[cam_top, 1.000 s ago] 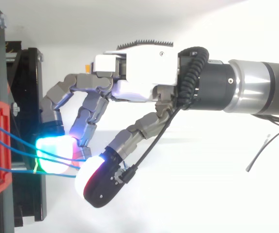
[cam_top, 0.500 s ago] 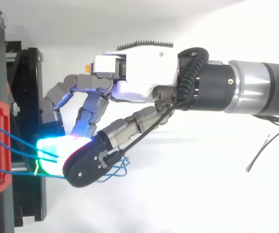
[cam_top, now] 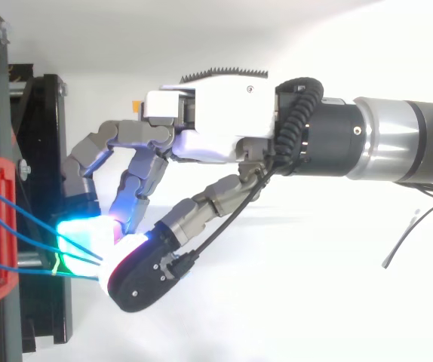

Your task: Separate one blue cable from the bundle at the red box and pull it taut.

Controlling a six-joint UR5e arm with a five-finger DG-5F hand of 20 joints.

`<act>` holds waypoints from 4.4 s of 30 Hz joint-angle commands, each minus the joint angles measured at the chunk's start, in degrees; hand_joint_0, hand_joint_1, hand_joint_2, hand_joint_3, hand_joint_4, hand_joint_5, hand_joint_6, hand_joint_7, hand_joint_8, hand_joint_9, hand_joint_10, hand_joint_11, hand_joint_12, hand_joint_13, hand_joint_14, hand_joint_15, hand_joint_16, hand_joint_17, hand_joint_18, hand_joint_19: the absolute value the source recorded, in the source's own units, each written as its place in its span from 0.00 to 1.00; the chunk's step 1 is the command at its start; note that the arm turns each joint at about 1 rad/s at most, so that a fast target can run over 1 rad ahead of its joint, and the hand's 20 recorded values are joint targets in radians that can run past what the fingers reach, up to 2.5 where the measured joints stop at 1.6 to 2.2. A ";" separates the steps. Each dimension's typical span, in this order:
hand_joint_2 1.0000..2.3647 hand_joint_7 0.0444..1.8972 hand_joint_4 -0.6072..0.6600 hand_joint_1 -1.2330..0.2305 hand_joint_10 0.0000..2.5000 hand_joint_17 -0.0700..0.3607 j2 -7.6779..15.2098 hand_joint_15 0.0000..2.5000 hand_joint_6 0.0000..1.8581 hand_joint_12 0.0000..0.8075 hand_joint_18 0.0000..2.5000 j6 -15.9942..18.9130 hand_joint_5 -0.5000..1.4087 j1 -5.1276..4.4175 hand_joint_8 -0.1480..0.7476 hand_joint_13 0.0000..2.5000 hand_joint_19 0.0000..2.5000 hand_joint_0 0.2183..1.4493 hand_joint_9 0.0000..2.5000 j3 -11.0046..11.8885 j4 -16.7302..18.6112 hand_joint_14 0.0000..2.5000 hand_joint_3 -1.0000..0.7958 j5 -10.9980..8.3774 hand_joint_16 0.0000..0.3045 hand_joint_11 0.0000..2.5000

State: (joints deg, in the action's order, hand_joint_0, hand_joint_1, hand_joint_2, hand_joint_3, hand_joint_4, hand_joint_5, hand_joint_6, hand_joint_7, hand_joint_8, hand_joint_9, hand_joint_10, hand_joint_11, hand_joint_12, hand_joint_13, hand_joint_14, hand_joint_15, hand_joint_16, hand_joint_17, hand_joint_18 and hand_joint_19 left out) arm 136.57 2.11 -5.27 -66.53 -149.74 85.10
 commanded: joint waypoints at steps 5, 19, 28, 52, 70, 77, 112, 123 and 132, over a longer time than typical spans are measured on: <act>0.00 0.52 0.52 0.15 0.01 0.44 0.01 0.27 0.50 0.44 0.33 0.00 0.18 0.00 0.51 0.44 0.27 0.46 0.45 -0.01 -0.12 0.01 0.28 0.15 0.18 0.35; 0.00 0.52 0.55 0.36 0.01 0.45 0.01 0.28 0.47 0.46 0.33 0.09 0.20 0.00 0.52 0.45 0.29 0.32 0.47 -0.01 -0.12 0.01 0.28 0.24 0.18 0.34; 0.01 0.54 0.50 0.25 0.01 0.45 0.01 0.28 0.46 0.47 0.33 0.00 0.20 -0.09 0.53 0.45 0.29 0.36 0.46 -0.01 -0.03 0.01 0.42 -0.02 0.18 0.32; 0.00 0.58 0.54 0.15 0.01 0.44 0.01 0.28 0.49 0.46 0.35 0.09 0.20 -0.35 0.53 0.45 0.28 0.37 0.48 -0.01 -0.21 0.01 0.28 -0.02 0.17 0.35; 0.00 0.57 0.52 0.35 0.01 0.45 0.01 0.27 0.43 0.47 0.36 0.09 0.22 -0.26 0.51 0.47 0.30 0.29 0.50 -0.01 -0.03 0.01 0.28 -0.11 0.18 0.31; 0.00 0.57 0.55 0.36 0.01 0.47 0.01 0.28 0.41 0.49 0.36 0.09 0.22 -0.35 0.53 0.48 0.30 0.24 0.50 -0.01 -0.12 0.01 0.28 -0.02 0.19 0.30; 0.01 0.53 0.59 0.46 0.01 0.50 0.01 0.27 0.43 0.52 0.37 0.09 0.20 -0.62 0.56 0.48 0.29 0.31 0.52 -0.10 -0.03 0.01 0.45 -0.20 0.21 0.32; 0.00 0.54 0.61 0.36 0.01 0.54 0.01 0.27 0.42 0.55 0.40 0.00 0.21 -0.62 0.59 0.50 0.27 0.15 0.53 -0.10 -0.03 0.01 0.28 -0.29 0.23 0.33; 0.00 0.53 0.54 0.14 0.01 0.45 0.01 0.29 0.47 0.46 0.35 0.09 0.18 -0.62 0.51 0.46 0.28 0.37 0.54 -0.10 -0.12 0.01 0.28 -0.29 0.18 0.41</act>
State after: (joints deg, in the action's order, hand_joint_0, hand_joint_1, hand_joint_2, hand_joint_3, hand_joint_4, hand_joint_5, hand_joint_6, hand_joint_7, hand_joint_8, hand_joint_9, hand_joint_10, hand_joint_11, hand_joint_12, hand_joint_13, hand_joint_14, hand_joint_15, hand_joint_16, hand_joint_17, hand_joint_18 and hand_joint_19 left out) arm 136.58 2.17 -5.90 -66.61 -149.86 84.81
